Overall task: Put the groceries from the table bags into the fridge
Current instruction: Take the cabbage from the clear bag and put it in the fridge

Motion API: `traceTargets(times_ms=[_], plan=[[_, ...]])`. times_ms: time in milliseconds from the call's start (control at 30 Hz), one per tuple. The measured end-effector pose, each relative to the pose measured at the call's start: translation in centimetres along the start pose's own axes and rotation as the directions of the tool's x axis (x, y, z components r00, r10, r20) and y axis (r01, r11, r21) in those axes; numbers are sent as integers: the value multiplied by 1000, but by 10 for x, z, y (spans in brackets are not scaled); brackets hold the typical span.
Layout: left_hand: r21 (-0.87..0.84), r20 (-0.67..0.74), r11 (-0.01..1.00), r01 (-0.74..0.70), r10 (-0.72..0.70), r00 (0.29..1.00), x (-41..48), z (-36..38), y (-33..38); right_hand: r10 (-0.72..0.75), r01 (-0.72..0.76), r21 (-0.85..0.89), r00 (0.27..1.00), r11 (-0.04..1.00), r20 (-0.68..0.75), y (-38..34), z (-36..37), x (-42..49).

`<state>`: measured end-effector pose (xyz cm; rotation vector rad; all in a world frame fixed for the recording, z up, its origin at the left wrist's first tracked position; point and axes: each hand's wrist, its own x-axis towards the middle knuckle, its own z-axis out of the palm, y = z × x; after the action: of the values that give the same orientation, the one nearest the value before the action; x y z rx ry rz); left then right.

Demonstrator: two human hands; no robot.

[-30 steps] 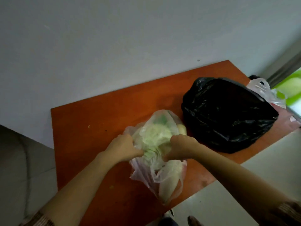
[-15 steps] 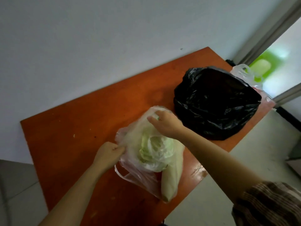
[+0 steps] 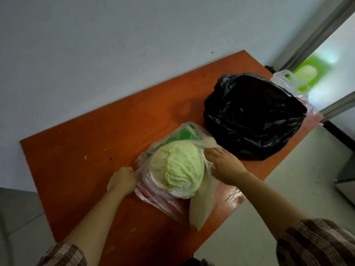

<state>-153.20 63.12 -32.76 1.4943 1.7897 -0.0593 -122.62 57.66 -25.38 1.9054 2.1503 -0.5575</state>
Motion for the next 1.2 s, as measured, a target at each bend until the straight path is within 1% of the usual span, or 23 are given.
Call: traceTargets(times_ms=[33, 100, 133, 167, 200, 267, 300, 333, 400, 433, 500, 533, 600, 667, 700, 767, 867, 967, 1033, 1067, 1100, 1133, 1200], plan=[[-33, 91, 999, -14, 17, 996, -2, -6, -2, -2, 3, -39, 999, 999, 40, 5, 3, -5], [-106, 260, 994, 13, 15, 966, -8, -19, -2, 141, -142, 250, 990, 958, 22, 9, -5, -10], [-94, 245, 996, 5, 18, 969, -12, -25, 2, 248, -218, 425, 969, 878, -16, 8, -14, -8], [-66, 152, 997, -34, 44, 987, -20, -31, 10, 344, -248, 553, 936, 796, -76, 4, -28, -6], [-69, 21, 993, -100, 102, 995, -31, -37, 21, 402, -234, 592, 900, 771, -169, -2, -41, -2], [-182, -184, 934, -309, 276, 943, -57, -42, 46, 371, -98, 580, 850, 808, -374, -25, -64, 1], [-247, -204, 892, -378, 333, 921, -70, -42, 58, 327, -26, 586, 849, 810, -415, -42, -73, 2], [-283, -183, 873, -396, 357, 916, -79, -38, 66, 271, 18, 589, 876, 808, -400, -57, -75, 2], [-263, -143, 901, -345, 317, 937, -87, -25, 73, 167, -24, 505, 956, 863, -241, -83, -69, 5], [-253, -124, 922, -294, 271, 955, -88, -20, 73, 141, -60, 413, 976, 909, -167, -92, -64, 7], [-307, -57, 935, -175, 165, 985, -86, -12, 68, 181, -137, 314, 977, 939, -115, -98, -55, 13], [-352, -19, 927, -126, 128, 992, -84, -9, 66, 231, -188, 331, 968, 925, -97, -97, -52, 16], [-399, 6, 913, -87, 98, 995, -81, -9, 61, 316, -288, 429, 949, 856, 5, -91, -47, 20], [-426, 19, 901, -82, 100, 995, -78, -9, 56, 321, -322, 568, 941, 757, 106, -86, -42, 21], [-442, 45, 894, -67, 97, 994, -78, -8, 55, 316, -322, 609, 941, 725, 121, -85, -41, 20], [-521, 97, 853, -26, 90, 991, -88, -8, 56, 312, -306, 635, 944, 709, 107, -83, -37, 19], [-696, 185, 716, 61, 96, 978, -101, 0, 54, 266, -252, 661, 961, 707, 83, -87, -32, 5], [-794, 217, 596, 117, 98, 971, -109, 7, 49, 196, -144, 545, 980, 826, -40, -97, -17, -23], [-784, 271, 597, 172, 79, 959, -111, 16, 46, 185, -85, 521, 972, 849, -143, -100, -5, -45], [-769, 271, 615, 173, 69, 960, -112, 21, 44, 207, -71, 570, 962, 818, -177, -99, -1, -54], [-761, 258, 629, 160, 67, 964, -115, 25, 44, 251, -76, 656, 952, 751, -177, -95, 1, -61], [-758, 252, 631, 163, 54, 966, -115, 27, 43, 298, -100, 746, 945, 658, -137, -89, 1, -66], [-751, 269, 628, 205, 7, 963, -115, 27, 43, 318, -189, 852, 948, 489, 28, -77, 2, -69]])
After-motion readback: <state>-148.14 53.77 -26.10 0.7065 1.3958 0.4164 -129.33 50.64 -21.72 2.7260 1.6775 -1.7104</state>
